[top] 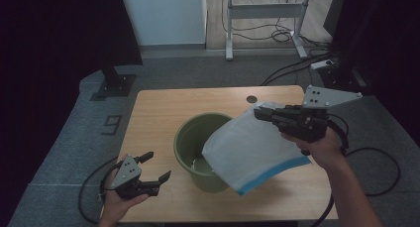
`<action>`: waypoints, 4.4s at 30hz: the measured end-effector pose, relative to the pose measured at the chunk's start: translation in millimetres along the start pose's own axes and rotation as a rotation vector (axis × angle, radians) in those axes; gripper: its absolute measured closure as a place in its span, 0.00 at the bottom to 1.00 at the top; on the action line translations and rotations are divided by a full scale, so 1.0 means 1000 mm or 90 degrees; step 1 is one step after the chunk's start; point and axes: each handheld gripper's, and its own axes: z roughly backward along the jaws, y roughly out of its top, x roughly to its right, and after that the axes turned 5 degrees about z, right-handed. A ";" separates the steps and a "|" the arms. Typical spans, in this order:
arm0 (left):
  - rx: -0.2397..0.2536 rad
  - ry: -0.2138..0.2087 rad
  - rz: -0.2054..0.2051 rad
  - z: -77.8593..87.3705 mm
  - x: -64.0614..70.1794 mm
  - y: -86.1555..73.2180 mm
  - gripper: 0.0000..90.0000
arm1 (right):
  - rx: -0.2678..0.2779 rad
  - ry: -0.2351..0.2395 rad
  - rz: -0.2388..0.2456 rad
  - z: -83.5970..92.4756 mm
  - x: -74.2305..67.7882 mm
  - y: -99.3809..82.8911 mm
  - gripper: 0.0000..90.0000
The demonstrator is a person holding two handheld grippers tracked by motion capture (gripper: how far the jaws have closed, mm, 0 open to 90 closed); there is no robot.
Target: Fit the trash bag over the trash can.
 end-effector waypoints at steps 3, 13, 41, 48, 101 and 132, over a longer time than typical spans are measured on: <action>0.003 -0.011 -0.007 0.002 0.005 0.007 0.19 | 0.001 0.002 -0.002 -0.001 0.000 0.000 0.99; 0.015 -0.063 -0.022 0.000 0.018 0.039 0.20 | 0.004 0.014 0.004 -0.017 -0.004 0.005 0.99; -0.012 -0.171 -0.023 -0.052 0.039 0.078 0.34 | 0.012 0.032 -0.008 -0.038 -0.002 0.004 0.99; -0.017 -0.164 -0.010 -0.060 0.040 0.083 0.59 | 0.015 0.035 -0.006 -0.038 -0.003 0.004 0.99; 0.118 -0.089 0.013 0.042 -0.002 0.097 0.99 | 0.009 0.071 0.031 -0.106 -0.031 0.033 0.99; 0.149 -0.028 0.013 0.075 -0.031 0.105 0.99 | -0.012 0.102 0.045 -0.166 -0.023 0.055 0.99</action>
